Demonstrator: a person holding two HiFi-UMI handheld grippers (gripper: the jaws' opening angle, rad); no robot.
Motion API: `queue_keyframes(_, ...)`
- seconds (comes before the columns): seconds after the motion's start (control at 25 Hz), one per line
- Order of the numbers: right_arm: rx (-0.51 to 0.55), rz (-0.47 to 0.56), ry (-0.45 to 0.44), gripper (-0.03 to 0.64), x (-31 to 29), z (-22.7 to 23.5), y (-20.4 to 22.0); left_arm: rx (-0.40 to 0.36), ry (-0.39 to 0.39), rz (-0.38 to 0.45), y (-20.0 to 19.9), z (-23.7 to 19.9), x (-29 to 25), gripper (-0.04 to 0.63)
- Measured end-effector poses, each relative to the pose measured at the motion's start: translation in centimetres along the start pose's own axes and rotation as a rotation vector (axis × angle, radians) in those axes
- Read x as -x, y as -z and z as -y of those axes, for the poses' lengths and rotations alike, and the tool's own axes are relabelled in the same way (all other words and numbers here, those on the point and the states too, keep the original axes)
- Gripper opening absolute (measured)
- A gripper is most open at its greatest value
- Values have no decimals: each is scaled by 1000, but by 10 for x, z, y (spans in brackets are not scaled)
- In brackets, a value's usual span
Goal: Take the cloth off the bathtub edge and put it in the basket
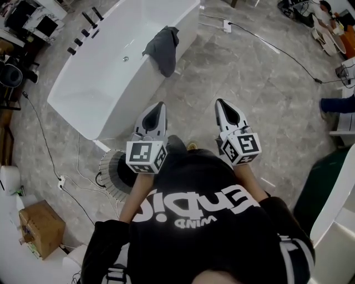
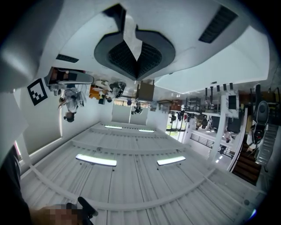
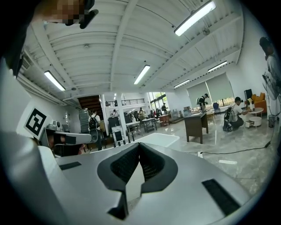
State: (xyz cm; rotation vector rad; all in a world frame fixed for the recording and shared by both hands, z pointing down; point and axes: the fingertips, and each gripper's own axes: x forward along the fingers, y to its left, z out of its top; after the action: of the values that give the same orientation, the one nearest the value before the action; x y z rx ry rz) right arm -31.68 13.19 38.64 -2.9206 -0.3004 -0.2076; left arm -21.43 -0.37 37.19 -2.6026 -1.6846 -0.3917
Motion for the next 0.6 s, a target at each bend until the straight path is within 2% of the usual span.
queue_keyframes(0.24,1,-29,-36,14,-40,12,8,14,-31,2,2,-26,-33,13)
queue_keyframes(0.6,16,-63,-48,14,-130,42,8,25,-7,3,-8,-79,-123,12)
